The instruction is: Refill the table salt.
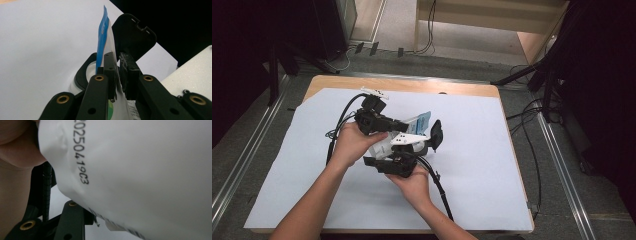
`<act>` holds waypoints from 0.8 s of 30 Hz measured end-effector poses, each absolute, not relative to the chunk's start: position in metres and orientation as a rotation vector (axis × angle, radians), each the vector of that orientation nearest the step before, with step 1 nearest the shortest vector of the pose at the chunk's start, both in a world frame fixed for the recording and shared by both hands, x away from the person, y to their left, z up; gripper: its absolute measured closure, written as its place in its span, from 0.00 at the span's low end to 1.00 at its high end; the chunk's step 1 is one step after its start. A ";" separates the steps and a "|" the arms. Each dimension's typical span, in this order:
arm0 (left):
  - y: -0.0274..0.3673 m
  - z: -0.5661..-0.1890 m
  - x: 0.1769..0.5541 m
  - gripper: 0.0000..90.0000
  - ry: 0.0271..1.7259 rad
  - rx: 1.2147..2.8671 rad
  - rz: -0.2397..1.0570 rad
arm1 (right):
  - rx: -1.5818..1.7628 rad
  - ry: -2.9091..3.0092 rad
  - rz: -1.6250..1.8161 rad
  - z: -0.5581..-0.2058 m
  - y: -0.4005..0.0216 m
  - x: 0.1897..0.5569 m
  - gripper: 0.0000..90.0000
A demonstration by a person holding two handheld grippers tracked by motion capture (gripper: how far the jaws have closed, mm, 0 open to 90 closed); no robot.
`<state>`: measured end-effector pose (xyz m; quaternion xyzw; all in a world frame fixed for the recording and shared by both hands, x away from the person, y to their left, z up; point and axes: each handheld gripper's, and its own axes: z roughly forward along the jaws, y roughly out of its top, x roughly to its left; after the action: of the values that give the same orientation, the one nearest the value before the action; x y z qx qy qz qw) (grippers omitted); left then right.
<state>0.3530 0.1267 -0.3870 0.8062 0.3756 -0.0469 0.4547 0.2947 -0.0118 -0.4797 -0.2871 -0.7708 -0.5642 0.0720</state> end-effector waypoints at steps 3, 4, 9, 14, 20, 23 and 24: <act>0.128 -0.387 0.353 0.93 0.920 1.988 -0.113 | -0.864 -2.322 -1.696 -0.480 -0.012 0.295 0.66; 0.128 -0.386 0.353 0.93 0.923 1.981 -0.117 | -0.864 -2.323 -1.700 -0.479 -0.012 0.294 0.66; 0.125 -0.385 0.355 0.93 0.932 1.991 -0.136 | -0.870 -2.291 -1.706 -0.478 -0.012 0.294 0.66; 0.124 -0.384 0.358 0.93 0.945 2.011 -0.138 | -0.877 -2.266 -1.705 -0.477 -0.012 0.295 0.67; 0.119 -0.380 0.357 0.93 0.937 2.023 -0.134 | -0.909 -2.227 -1.709 -0.476 -0.015 0.296 0.72; 0.117 -0.378 0.357 0.93 0.927 2.025 -0.129 | -0.919 -2.222 -1.723 -0.474 -0.016 0.296 0.74; 0.117 -0.377 0.357 0.93 0.926 2.030 -0.129 | -0.920 -2.221 -1.730 -0.474 -0.017 0.296 0.74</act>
<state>0.3573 0.1170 -0.3773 0.8165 0.3724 -0.0519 0.4382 0.2956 -0.0168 -0.4737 -0.3095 -0.7468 -0.5817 0.0900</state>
